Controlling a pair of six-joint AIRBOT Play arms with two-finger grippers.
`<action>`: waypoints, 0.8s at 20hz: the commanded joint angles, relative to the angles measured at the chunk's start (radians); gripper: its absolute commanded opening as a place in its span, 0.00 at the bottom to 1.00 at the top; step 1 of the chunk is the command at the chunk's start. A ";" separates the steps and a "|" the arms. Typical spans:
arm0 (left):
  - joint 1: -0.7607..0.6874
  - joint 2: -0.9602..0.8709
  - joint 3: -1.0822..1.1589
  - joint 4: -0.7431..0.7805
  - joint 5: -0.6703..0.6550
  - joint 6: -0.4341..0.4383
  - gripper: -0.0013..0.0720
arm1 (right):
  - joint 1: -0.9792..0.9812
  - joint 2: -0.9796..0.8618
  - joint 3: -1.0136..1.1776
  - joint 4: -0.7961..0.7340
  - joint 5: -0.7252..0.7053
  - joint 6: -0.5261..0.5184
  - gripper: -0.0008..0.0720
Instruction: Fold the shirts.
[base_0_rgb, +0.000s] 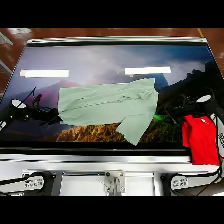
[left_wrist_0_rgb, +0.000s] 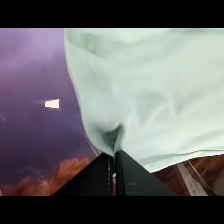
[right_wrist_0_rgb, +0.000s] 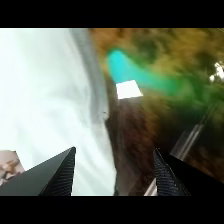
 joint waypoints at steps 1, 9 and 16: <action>0.000 0.012 0.001 -0.002 -0.002 0.000 0.06 | 0.095 -0.001 -0.029 0.026 -0.137 -0.016 0.83; 0.001 0.016 0.015 -0.002 0.027 0.008 0.06 | 0.187 0.000 -0.029 0.039 -0.217 0.067 0.33; 0.000 0.114 0.211 0.002 -0.033 0.047 0.06 | 0.183 0.158 0.008 0.060 -0.120 -0.081 0.09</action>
